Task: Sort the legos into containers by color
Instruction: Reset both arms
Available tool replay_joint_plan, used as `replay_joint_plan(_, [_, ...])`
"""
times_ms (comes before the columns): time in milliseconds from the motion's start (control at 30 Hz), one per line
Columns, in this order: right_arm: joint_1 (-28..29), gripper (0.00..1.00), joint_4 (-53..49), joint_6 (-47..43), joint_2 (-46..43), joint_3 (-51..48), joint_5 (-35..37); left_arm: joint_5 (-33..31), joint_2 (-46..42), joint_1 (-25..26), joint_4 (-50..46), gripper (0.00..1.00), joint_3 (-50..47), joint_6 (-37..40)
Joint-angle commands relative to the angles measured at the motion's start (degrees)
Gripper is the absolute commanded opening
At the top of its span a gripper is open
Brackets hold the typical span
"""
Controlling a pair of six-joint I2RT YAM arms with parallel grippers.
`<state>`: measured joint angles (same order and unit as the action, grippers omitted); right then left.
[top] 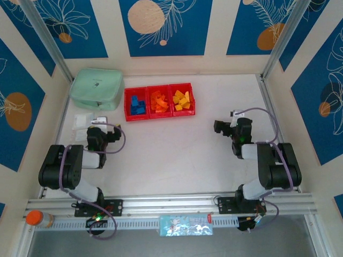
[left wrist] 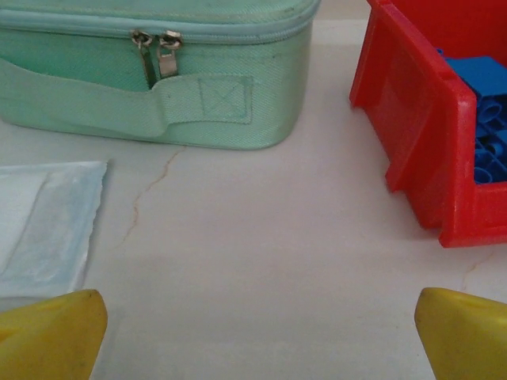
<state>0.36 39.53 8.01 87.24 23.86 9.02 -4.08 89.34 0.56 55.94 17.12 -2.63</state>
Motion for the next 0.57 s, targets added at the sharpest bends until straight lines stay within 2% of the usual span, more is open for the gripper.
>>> replay_joint_plan(0, [-0.2,0.99,8.7,-1.5,0.7,-0.2,-2.6,0.4,0.4,0.6,3.5,0.99,1.6,1.7])
replay_joint_plan(33, [0.0,0.99,5.9,-2.0,-0.2,0.3,-2.1,-1.1,0.2,1.3,1.5,0.99,2.4,2.0])
replay_joint_plan(100, [0.1,0.99,7.2,-2.3,0.2,-0.1,-2.9,-3.2,0.5,2.5,1.2,0.99,2.8,2.8])
replay_joint_plan(533, [-0.4,0.99,6.3,-2.3,-0.2,0.1,-4.3,-3.0,0.2,2.5,1.1,0.99,2.7,2.8])
